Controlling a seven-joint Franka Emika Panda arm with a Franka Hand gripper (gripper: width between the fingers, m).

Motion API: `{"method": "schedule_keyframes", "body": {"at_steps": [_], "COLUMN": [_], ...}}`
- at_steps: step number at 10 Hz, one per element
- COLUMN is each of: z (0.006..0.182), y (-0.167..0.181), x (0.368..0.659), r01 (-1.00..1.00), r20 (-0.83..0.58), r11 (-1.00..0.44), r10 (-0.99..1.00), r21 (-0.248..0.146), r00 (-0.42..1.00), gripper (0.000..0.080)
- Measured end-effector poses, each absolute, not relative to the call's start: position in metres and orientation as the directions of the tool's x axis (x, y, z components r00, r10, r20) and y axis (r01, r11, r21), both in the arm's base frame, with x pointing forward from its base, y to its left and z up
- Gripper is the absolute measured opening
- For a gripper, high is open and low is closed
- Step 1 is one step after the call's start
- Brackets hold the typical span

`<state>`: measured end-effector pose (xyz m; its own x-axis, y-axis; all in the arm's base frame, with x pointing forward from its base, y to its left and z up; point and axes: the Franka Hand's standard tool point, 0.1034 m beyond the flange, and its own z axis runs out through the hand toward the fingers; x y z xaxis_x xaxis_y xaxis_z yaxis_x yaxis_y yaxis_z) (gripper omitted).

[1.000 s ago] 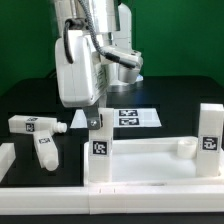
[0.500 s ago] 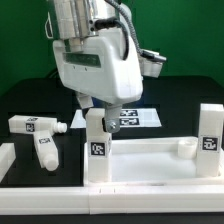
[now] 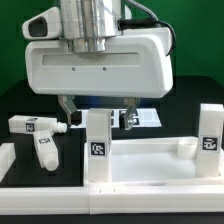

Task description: Assemble desk

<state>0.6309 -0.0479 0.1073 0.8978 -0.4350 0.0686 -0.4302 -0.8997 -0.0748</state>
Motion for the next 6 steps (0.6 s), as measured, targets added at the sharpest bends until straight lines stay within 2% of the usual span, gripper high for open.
{"method": "schedule_keyframes", "body": {"at_steps": [2, 4, 5, 6], "z": [0.107, 0.1068, 0.1065, 0.1064], "y": [-0.0472, -0.0464, -0.0474, -0.0471], "x": [0.6309, 0.631, 0.6295, 0.629], "r01": [-0.492, -0.59, -0.705, -0.787], "r20": [0.062, 0.05, 0.029, 0.014], "r11": [-0.866, -0.802, -0.702, -0.609], "r10": [-0.498, -0.595, -0.71, -0.792], "r21": [-0.082, -0.093, -0.096, -0.097], "r00": [0.865, 0.802, 0.703, 0.611], "gripper": [0.0622, 0.0319, 0.0286, 0.0286]}}
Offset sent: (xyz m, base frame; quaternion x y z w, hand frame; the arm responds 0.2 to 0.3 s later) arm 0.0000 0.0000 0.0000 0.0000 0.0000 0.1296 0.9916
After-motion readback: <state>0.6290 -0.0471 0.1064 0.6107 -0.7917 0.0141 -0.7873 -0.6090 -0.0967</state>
